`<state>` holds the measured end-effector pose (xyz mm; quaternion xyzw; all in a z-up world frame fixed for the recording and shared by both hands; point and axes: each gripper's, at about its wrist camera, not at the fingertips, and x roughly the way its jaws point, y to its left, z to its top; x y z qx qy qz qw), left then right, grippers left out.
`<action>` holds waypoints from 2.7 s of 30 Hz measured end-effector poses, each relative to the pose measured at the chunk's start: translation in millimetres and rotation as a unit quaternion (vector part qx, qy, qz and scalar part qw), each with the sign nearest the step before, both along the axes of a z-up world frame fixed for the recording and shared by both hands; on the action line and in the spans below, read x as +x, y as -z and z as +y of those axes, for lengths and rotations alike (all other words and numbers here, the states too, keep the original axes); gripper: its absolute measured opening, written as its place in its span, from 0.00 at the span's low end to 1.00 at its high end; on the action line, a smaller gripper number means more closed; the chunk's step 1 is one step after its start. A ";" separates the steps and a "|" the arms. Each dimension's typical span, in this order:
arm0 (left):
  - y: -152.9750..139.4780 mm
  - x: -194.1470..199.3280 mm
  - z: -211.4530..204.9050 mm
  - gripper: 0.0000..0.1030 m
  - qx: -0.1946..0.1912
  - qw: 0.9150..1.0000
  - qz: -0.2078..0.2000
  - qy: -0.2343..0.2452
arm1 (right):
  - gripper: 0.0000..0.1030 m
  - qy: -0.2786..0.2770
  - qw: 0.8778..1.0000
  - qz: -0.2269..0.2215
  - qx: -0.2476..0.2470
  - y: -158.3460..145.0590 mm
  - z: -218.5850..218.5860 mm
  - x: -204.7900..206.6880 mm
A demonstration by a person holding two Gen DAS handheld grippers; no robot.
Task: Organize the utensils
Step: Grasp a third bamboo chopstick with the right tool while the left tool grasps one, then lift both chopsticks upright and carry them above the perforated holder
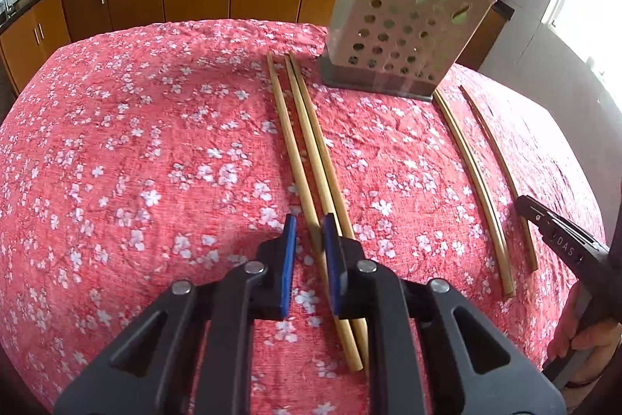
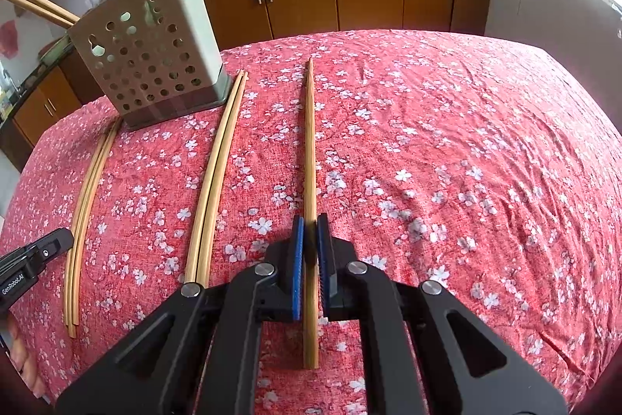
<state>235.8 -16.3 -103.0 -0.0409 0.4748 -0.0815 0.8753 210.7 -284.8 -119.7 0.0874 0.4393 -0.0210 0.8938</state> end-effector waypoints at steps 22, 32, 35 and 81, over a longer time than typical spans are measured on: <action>0.6 25.2 74.0 0.09 0.062 0.995 -0.037 -0.070 | 0.08 -0.012 0.999 -0.006 -0.029 -0.6 -9.2 13.6; 2.1 22.0 75.7 0.10 0.052 0.995 -0.036 -0.074 | 0.08 -0.011 0.999 -0.006 -0.033 0.1 -9.5 16.2; 2.1 22.1 76.6 0.10 0.051 0.995 -0.036 -0.074 | 0.08 -0.011 0.999 -0.006 -0.030 0.1 -10.0 16.3; -0.6 -0.9 67.5 0.08 0.081 0.995 -0.037 -0.049 | 0.08 -0.015 1.000 -0.010 -0.003 0.1 -14.0 3.2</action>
